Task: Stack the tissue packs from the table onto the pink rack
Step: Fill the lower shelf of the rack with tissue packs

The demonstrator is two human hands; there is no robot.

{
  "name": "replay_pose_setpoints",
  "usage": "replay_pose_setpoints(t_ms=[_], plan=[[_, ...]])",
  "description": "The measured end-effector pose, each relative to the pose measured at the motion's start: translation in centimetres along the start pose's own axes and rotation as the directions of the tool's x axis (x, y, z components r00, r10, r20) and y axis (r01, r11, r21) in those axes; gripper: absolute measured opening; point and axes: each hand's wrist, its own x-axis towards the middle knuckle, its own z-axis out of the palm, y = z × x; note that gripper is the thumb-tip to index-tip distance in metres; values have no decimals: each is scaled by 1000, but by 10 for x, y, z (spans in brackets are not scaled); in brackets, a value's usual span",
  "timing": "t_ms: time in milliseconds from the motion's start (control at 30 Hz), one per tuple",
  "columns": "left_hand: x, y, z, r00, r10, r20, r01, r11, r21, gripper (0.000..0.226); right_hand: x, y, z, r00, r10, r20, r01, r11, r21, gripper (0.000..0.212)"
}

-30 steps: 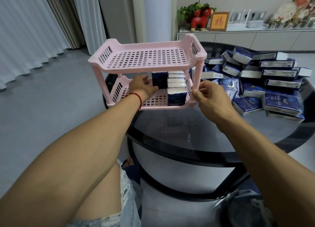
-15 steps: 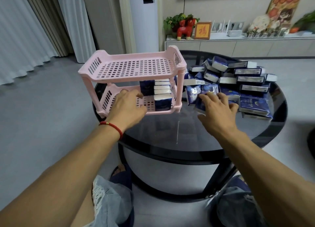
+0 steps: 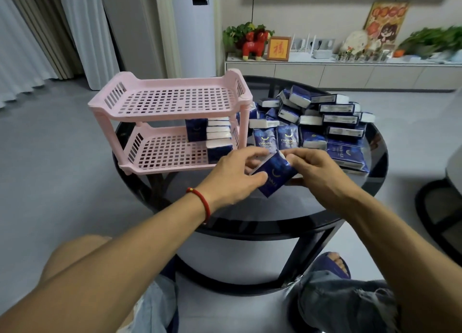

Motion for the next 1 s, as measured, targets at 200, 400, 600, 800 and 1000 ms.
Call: replay_pose_setpoints(t_ms=[200,400,600,800,1000], plan=[[1,-7,3,990,-124,-62,120,990,-73,36,16,31,-12,951,-235,-203,51,764,-644,22],[1,-5,1,950,-287,-122,247,932,-265,32,15,58,-10,934,-243,-260,-173,329,-928,45],[4,-5,3,940,-322,-115,278,915,-293,32,-4,54,-2,902,-365,-233,-11,518,-855,22],[2,-4,6,947,-316,-54,281,901,-331,53,-21,50,2,887,-396,-239,92,657,-749,19],[2,7,6,913,-400,84,358,684,-635,26,-34,39,9,794,-600,-98,403,640,-654,24]])
